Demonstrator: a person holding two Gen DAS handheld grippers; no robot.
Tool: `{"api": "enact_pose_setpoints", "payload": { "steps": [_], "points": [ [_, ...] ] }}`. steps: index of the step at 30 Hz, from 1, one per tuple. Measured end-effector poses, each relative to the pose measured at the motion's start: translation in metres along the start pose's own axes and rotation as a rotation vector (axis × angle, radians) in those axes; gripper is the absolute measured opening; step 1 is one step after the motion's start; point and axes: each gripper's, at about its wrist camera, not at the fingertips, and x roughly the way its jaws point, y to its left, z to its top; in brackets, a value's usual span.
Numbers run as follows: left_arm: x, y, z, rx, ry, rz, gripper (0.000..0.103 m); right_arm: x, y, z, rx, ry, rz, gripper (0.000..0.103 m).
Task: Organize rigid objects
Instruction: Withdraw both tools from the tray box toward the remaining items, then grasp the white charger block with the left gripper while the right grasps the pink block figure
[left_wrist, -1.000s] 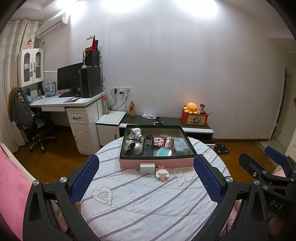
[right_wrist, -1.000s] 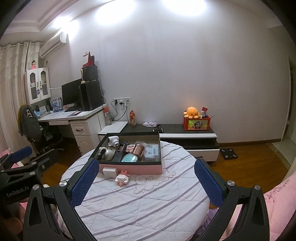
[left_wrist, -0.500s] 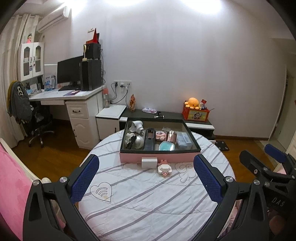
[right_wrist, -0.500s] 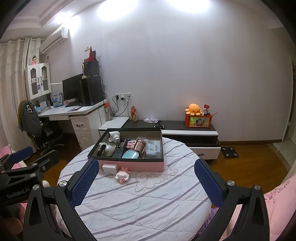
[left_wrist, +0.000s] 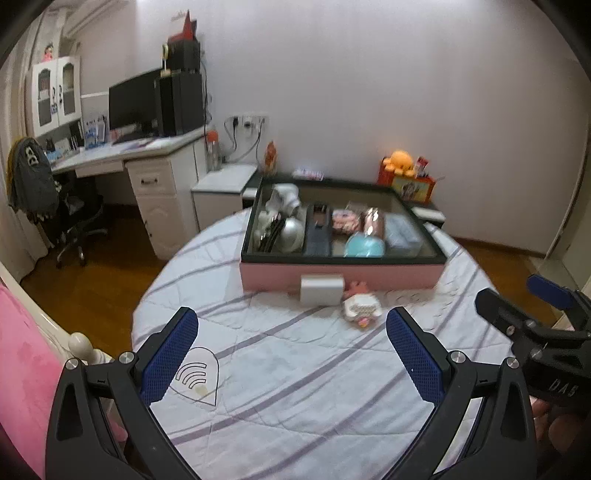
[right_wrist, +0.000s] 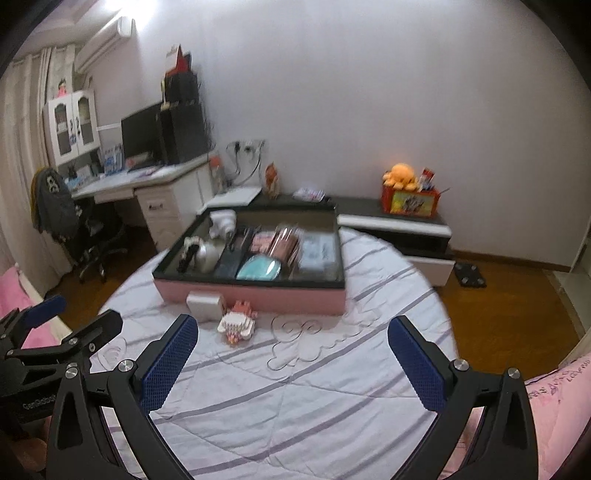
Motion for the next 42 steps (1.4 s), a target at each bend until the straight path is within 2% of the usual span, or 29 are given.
{"api": "enact_pose_setpoints", "payload": {
  "steps": [4,14,16,23,27,30,33,36,38,42],
  "points": [
    [0.028,0.007,-0.001,0.004,0.037,0.020,0.103,0.038,0.002,-0.006,0.009,0.072,0.030,0.103],
    [0.078,0.026,-0.001,-0.003,0.094,0.046,0.103,0.095,0.010,-0.004,0.025,0.152,0.077,0.103],
    [0.086,0.030,0.000,-0.007,0.099,0.046,0.103,0.105,0.012,-0.002,0.026,0.164,0.086,0.098],
    [0.112,0.048,0.000,-0.026,0.125,0.072,0.103,0.134,0.024,-0.003,0.007,0.215,0.124,0.093],
    [0.122,0.051,-0.002,-0.031,0.138,0.071,0.103,0.152,0.033,-0.008,-0.014,0.258,0.136,0.078],
    [0.128,0.051,-0.002,-0.027,0.144,0.070,0.103,0.166,0.036,-0.014,-0.027,0.289,0.138,0.076],
    [0.131,0.049,-0.002,-0.028,0.148,0.064,0.103,0.167,0.037,-0.014,-0.044,0.268,0.126,0.071],
    [0.132,0.046,-0.002,-0.027,0.151,0.052,0.103,0.164,0.034,-0.014,-0.061,0.258,0.123,0.051],
    [0.132,0.043,-0.001,-0.026,0.149,0.039,0.103,0.161,0.030,-0.013,-0.057,0.256,0.126,0.046],
    [0.131,0.031,-0.001,-0.018,0.147,-0.004,0.103,0.154,0.021,-0.012,-0.052,0.244,0.103,0.045]
  ]
}}
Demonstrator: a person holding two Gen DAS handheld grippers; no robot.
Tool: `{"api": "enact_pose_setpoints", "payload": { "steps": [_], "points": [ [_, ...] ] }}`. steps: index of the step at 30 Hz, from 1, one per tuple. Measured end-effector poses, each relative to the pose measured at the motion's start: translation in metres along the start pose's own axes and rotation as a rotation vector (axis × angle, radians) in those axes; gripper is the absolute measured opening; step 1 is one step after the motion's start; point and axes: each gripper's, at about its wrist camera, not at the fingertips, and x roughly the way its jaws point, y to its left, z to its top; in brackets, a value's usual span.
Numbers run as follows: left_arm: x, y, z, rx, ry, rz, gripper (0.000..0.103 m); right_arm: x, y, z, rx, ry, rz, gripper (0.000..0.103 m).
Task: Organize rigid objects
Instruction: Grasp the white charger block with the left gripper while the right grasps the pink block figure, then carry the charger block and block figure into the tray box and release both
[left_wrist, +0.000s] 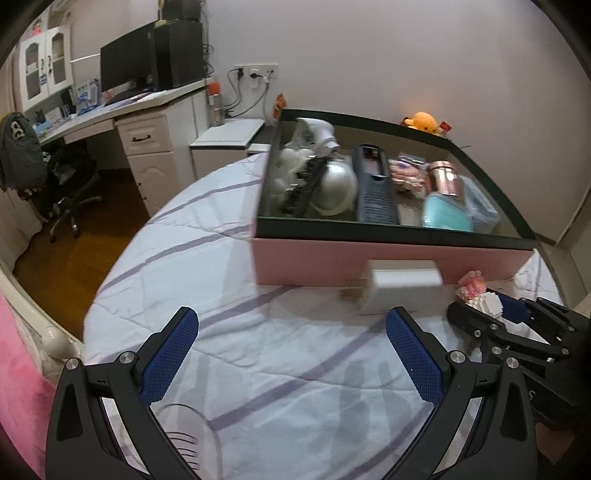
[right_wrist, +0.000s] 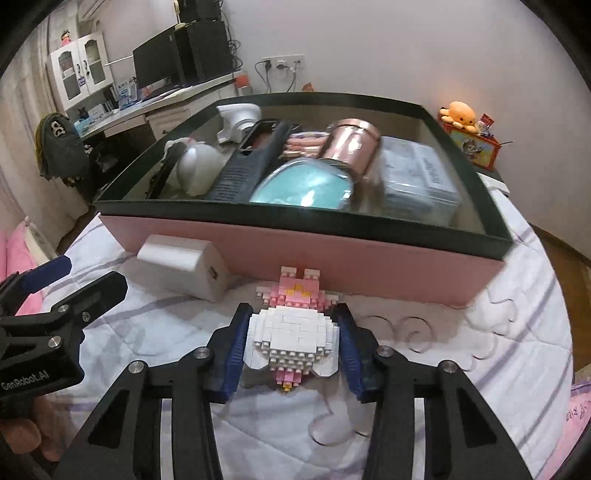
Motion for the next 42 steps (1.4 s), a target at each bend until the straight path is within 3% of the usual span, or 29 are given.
{"api": "enact_pose_setpoints", "payload": {
  "steps": [8,17,18,20,22,24,25,32,42],
  "points": [
    [0.001,-0.026,0.005,0.025,0.006,-0.060,0.103,-0.002,-0.005,0.004,-0.008,-0.009,-0.018,0.046],
    [0.025,-0.045,0.017,0.029,0.027,-0.063,0.102,-0.002,-0.018,0.002,-0.008,-0.011,-0.056,0.046],
    [0.029,-0.046,0.017,0.029,0.035,-0.062,0.100,-0.001,-0.018,0.002,-0.009,-0.011,-0.059,0.046],
    [0.039,-0.048,0.017,0.024,0.059,-0.064,0.086,-0.001,-0.020,0.002,-0.010,-0.012,-0.064,0.046],
    [0.047,-0.048,0.014,0.019,0.081,-0.055,0.085,-0.002,-0.021,0.002,-0.007,-0.015,-0.067,0.046],
    [0.045,-0.048,0.013,0.019,0.067,-0.058,0.078,-0.003,-0.024,0.001,-0.002,-0.016,-0.066,0.046],
    [0.044,-0.047,0.013,0.016,0.062,-0.070,0.067,-0.003,-0.024,0.001,-0.001,-0.017,-0.067,0.046],
    [0.029,-0.039,0.008,0.009,0.043,-0.096,0.067,-0.014,-0.019,-0.001,0.000,-0.033,-0.060,0.046],
    [-0.027,-0.027,0.012,0.006,-0.045,-0.094,0.067,-0.053,-0.006,0.005,-0.007,-0.111,-0.034,0.046]
  ]
}}
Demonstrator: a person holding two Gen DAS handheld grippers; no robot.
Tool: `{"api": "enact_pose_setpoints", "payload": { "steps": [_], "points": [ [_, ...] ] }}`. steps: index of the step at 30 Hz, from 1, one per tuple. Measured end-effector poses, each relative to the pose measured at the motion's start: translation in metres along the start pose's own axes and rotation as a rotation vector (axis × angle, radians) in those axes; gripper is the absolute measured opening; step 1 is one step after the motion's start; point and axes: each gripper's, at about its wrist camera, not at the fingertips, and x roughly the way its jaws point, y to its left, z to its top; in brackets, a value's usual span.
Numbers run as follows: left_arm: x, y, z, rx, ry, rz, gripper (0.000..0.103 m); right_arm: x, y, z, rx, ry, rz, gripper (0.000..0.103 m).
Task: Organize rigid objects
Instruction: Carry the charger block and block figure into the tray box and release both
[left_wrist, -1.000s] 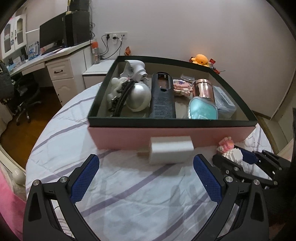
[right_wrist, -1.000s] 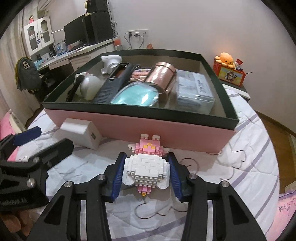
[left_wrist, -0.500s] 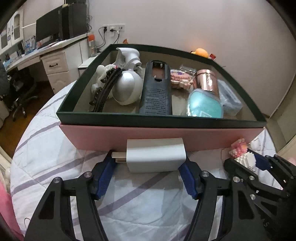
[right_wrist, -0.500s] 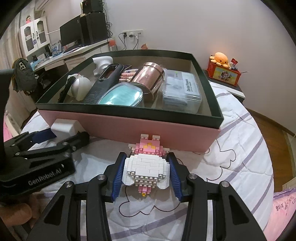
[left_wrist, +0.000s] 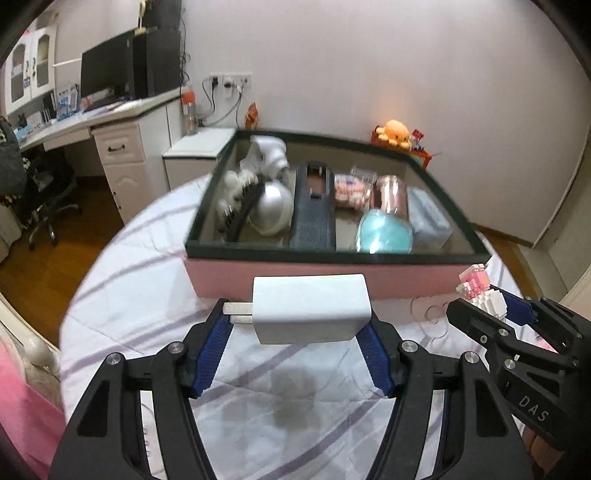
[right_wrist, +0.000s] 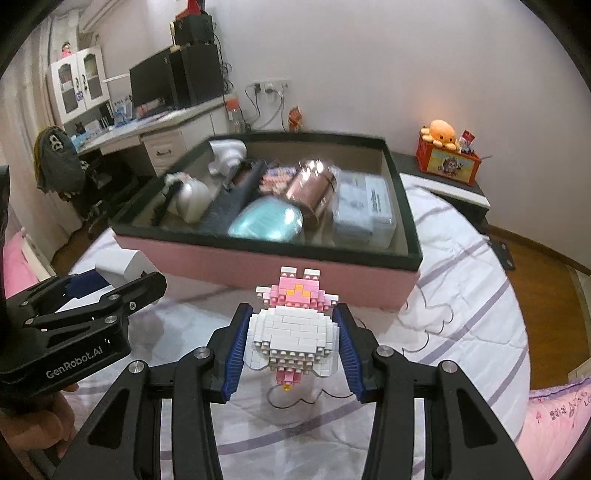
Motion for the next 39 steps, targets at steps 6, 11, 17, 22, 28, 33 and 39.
{"api": "enact_pose_setpoints", "payload": {
  "steps": [6,11,17,22,28,33,39],
  "points": [
    [-0.029,-0.001,0.025,0.015,-0.078,-0.017,0.067,-0.024,0.004,0.027,-0.017,-0.081,0.021,0.046],
    [-0.041,0.001,0.052,0.029,-0.140,-0.021,0.067,-0.036,-0.001,0.063,-0.032,-0.156,0.014,0.046],
    [-0.032,-0.001,0.091,0.048,-0.182,-0.022,0.067,-0.030,-0.010,0.108,-0.036,-0.199,0.003,0.046],
    [0.000,-0.003,0.121,0.051,-0.158,-0.032,0.067,0.003,-0.021,0.138,-0.009,-0.168,0.027,0.046],
    [0.060,-0.010,0.154,0.070,-0.082,-0.025,0.067,0.065,-0.038,0.157,0.030,-0.070,0.046,0.046],
    [0.097,-0.013,0.163,0.086,-0.017,-0.020,0.067,0.109,-0.055,0.159,0.059,0.019,0.036,0.046],
    [0.117,-0.017,0.157,0.101,0.045,-0.005,0.067,0.131,-0.059,0.151,0.060,0.081,0.035,0.046]
  ]
}}
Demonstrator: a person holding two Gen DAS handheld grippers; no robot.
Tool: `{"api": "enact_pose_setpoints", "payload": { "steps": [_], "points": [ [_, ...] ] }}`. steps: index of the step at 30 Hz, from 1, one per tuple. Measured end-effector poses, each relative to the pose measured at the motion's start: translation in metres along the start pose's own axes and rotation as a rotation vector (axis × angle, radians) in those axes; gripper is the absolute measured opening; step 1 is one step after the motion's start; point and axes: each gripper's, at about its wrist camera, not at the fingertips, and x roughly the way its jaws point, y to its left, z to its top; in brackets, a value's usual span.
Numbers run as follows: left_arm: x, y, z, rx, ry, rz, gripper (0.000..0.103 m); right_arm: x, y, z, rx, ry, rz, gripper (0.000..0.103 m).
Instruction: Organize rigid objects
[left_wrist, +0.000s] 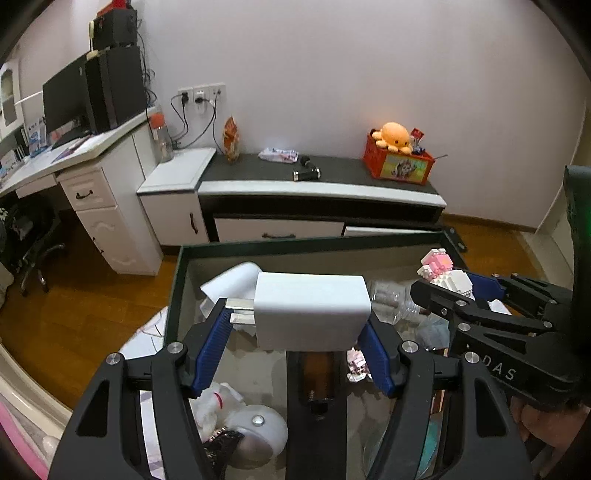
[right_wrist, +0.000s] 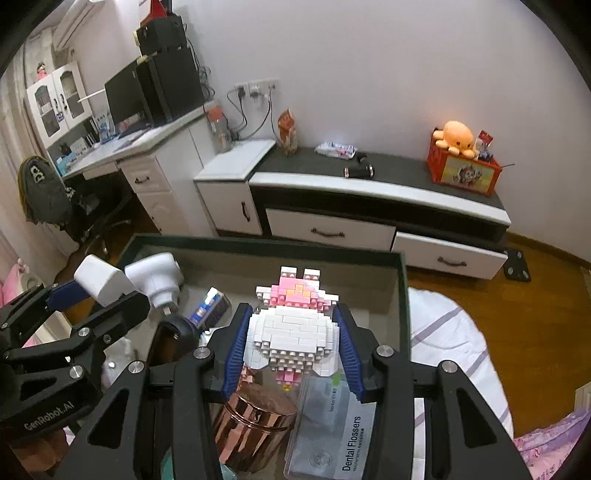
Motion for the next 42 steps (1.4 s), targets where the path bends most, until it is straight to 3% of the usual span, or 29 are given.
{"api": "enact_pose_setpoints", "payload": {
  "steps": [3,6,10,14,16,26,32,37,42],
  "points": [
    [0.000,-0.002,-0.003,0.007,0.004,0.013,0.070,0.005,-0.002,-0.001,0.004,0.021,-0.002,0.046],
    [-0.006,-0.001,-0.006,0.000,-0.010,0.015,0.085,0.007,-0.004,-0.004,0.009,0.034,-0.003,0.049],
    [-0.023,0.002,-0.009,-0.008,-0.044,0.021,0.097,0.000,-0.004,-0.010,0.030,0.025,0.014,0.081],
    [-0.043,0.006,-0.014,-0.019,-0.073,0.026,0.101,-0.011,-0.001,-0.015,0.044,0.026,0.043,0.088],
    [-0.057,0.009,-0.019,-0.030,-0.088,0.018,0.103,-0.020,0.001,-0.019,0.052,0.016,0.029,0.103],
    [-0.147,0.005,-0.049,-0.055,-0.189,0.057,0.103,-0.103,0.022,-0.043,0.067,-0.081,-0.003,0.103],
    [-0.219,0.000,-0.073,-0.046,-0.276,0.080,0.103,-0.182,0.038,-0.069,0.053,-0.207,-0.044,0.103],
    [-0.292,-0.009,-0.103,-0.031,-0.375,0.109,0.103,-0.258,0.051,-0.103,0.052,-0.336,-0.067,0.103],
    [-0.347,-0.021,-0.139,-0.016,-0.426,0.116,0.103,-0.325,0.065,-0.154,0.047,-0.443,-0.103,0.103]
  ]
}}
